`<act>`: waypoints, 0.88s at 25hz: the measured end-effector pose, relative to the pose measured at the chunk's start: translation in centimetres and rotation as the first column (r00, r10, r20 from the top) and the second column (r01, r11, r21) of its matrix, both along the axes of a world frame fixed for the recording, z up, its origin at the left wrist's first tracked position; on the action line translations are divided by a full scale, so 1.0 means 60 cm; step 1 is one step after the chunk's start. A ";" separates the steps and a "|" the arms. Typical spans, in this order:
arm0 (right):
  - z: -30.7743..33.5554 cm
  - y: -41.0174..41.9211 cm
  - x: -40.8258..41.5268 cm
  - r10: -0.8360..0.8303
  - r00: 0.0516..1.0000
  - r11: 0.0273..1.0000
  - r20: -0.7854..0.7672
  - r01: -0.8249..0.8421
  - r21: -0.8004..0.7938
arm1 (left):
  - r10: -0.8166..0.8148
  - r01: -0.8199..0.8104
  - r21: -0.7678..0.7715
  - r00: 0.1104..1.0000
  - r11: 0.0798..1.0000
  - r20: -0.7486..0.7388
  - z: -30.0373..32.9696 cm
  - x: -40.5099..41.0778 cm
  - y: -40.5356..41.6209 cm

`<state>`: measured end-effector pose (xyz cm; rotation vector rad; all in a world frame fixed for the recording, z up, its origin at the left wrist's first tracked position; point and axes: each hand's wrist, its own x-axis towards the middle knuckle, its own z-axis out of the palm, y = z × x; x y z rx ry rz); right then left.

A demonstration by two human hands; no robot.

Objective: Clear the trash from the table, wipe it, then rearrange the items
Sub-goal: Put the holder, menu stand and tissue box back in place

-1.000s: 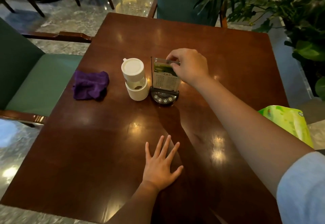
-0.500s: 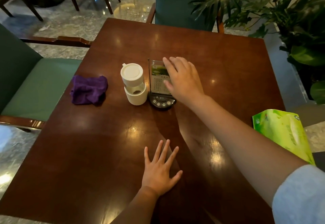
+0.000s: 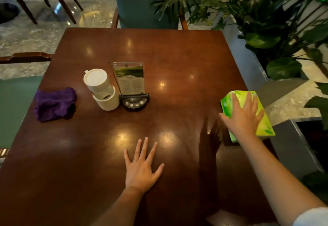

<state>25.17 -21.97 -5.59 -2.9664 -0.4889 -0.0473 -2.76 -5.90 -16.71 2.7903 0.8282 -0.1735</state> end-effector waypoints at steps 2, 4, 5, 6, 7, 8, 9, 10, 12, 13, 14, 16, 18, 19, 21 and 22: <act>-0.006 -0.038 0.031 -0.109 0.993 0.990 -0.049 0.104 -0.090 | -0.003 0.003 0.008 1.000 1.000 -0.014 -0.001 0.000 0.000; -0.017 -0.064 0.051 -0.224 0.960 0.967 -0.169 0.197 -0.163 | 0.001 -0.001 0.011 1.000 1.000 -0.010 0.000 -0.002 -0.002; -0.024 -0.073 0.056 -0.272 0.933 0.957 -0.236 0.236 -0.170 | 0.003 -0.003 0.008 1.000 1.000 -0.001 0.000 -0.002 -0.002; -0.031 -0.081 0.058 -0.305 0.907 0.950 -0.292 0.269 -0.157 | 0.000 0.000 0.004 1.000 1.000 0.006 0.000 -0.001 -0.003; -0.037 -0.085 0.059 -0.318 0.892 0.948 -0.321 0.290 -0.132 | -0.003 0.003 0.002 1.000 1.000 0.009 0.000 -0.001 -0.003; -0.039 -0.085 0.058 -0.312 0.895 0.950 -0.318 0.294 -0.103 | -0.004 0.004 0.003 1.000 1.000 0.013 0.001 0.000 -0.004; -0.040 -0.083 0.057 -0.288 0.910 0.958 -0.299 0.280 -0.069 | -0.005 0.005 0.004 1.000 1.000 0.015 0.001 0.001 -0.004; -0.037 -0.079 0.055 -0.245 0.928 0.969 -0.281 0.247 -0.032 | -0.005 0.005 0.004 1.000 1.000 0.015 0.001 0.001 -0.004; -0.032 -0.063 0.038 -0.112 0.957 0.992 -0.269 0.123 0.024 | -0.003 0.003 0.008 1.000 1.000 0.008 -0.001 0.001 -0.003; -0.031 -0.053 0.022 -0.025 0.964 0.999 -0.264 0.036 0.039 | -0.004 0.004 0.012 1.000 1.000 0.005 -0.001 0.000 -0.003; -0.031 -0.043 0.002 0.084 0.963 0.996 -0.254 -0.073 0.053 | -0.004 0.004 0.015 1.000 1.000 0.005 -0.001 0.000 -0.002; -0.033 -0.019 -0.042 0.356 0.904 0.934 -0.236 -0.348 0.075 | -0.001 0.001 0.009 1.000 1.000 0.017 -0.002 0.000 -0.001; -0.036 0.007 -0.070 0.573 0.795 0.815 -0.201 -0.579 0.034 | -0.005 0.005 0.006 1.000 1.000 0.023 -0.003 0.000 0.000; -0.038 0.022 -0.079 0.617 0.768 0.779 -0.174 -0.627 -0.002 | -0.009 0.008 0.012 1.000 1.000 0.022 -0.004 -0.001 0.000; -0.042 0.048 -0.092 0.610 0.777 0.778 -0.153 -0.624 -0.065 | -0.008 0.008 0.014 1.000 1.000 0.026 -0.007 -0.001 0.001; -0.044 0.058 -0.097 0.595 0.786 0.784 -0.167 -0.613 -0.094 | -0.005 0.005 0.008 1.000 1.000 0.030 -0.008 -0.001 0.002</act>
